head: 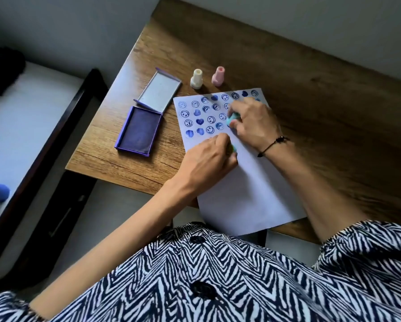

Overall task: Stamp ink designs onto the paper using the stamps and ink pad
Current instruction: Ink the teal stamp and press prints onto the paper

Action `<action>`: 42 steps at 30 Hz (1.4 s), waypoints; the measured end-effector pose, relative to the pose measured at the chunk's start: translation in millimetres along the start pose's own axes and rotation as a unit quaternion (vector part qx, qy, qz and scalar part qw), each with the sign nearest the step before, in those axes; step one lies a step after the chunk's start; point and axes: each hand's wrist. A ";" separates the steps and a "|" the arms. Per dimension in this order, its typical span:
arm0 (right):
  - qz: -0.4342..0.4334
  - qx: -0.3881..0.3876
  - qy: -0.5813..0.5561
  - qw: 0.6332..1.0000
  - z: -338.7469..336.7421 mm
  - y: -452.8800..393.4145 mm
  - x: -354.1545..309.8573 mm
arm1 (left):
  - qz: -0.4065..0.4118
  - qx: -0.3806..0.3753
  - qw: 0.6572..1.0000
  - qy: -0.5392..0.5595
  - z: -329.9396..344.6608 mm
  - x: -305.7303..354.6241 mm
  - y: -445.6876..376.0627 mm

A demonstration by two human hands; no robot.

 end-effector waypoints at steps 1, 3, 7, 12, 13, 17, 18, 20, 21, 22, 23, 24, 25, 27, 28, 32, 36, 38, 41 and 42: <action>0.017 0.028 -0.029 0.999 -7.4 1.4 1.3 | -0.001 -0.003 1.000 0.005 0.0 0.1 -0.3; 0.048 0.122 -0.075 0.988 -26.3 8.5 4.6 | -0.002 -0.004 1.000 0.018 -0.4 -0.8 0.3; 0.078 0.204 -0.079 0.973 -53.8 35.5 13.8 | 0.000 -0.008 0.999 0.043 0.7 -4.2 0.5; 0.140 0.157 -0.213 0.954 -47.1 62.7 5.2 | -0.036 0.035 0.988 0.147 -10.4 -8.8 -1.7; 0.156 0.152 -0.245 0.945 -44.7 65.5 1.1 | -0.061 0.044 0.979 0.187 -12.7 -8.6 -1.2; 0.200 0.140 -0.395 0.886 -39.2 72.8 -15.2 | -0.189 0.020 0.892 0.411 -19.6 -4.3 1.4; 0.204 0.135 -0.413 0.877 -38.6 73.9 -18.1 | -0.200 0.012 0.869 0.452 -20.8 -3.7 2.0; 0.201 0.127 -0.424 0.874 -37.2 75.7 -22.7 | -0.203 0.003 0.847 0.491 -22.1 -3.3 3.1; 0.197 0.124 -0.425 0.875 -36.8 76.5 -24.3 | -0.201 0.000 0.844 0.498 -22.3 -2.7 3.5; 0.192 0.121 -0.423 0.877 -35.7 77.4 -25.7 | -0.201 0.000 0.842 0.501 -22.5 -2.1 4.0; 0.187 0.120 -0.419 0.880 -34.9 78.2 -26.8 | -0.201 0.000 0.840 0.503 -22.6 -1.6 4.3; 0.182 0.119 -0.414 0.884 -33.8 79.0 -27.8 | -0.202 0.000 0.838 0.506 -23.0 -1.0 4.7; 0.178 0.120 -0.412 0.885 -32.9 79.9 -28.5 | -0.204 0.001 0.836 0.509 -23.8 -0.5 5.1; 0.177 0.124 -0.417 0.883 -30.5 82.3 -29.3 | -0.209 0.002 0.835 0.510 -24.3 0.1 6.4; 0.178 0.127 -0.419 0.881 -29.5 83.9 -29.6 | -0.212 0.004 0.835 0.508 -24.1 0.4 7.2; 0.196 0.133 -0.438 0.867 -25.3 89.2 -30.2 | -0.231 0.012 0.839 0.493 -22.4 0.5 13.7; 0.198 0.128 -0.415 0.879 -18.9 94.1 -29.0 | -0.270 0.033 0.827 0.492 -23.0 -8.3 27.9; 0.204 0.093 -0.418 0.880 -13.4 93.6 -31.4 | -0.299 0.059 0.809 0.503 -25.1 -14.7 37.6; 0.238 0.028 -0.475 0.847 -4.4 84.5 -44.4 | -0.341 0.110 0.765 0.536 -32.9 -23.9 51.0; 0.241 0.017 -0.489 0.838 -1.8 78.1 -50.2 | -0.350 0.126 0.750 0.547 -36.4 -26.3 54.5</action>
Point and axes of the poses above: each hand's wrist, its own y-axis away from the middle knuckle, its own z-axis out of the palm, x = y × z, and after that the axes turned 11 degrees about x, right-handed
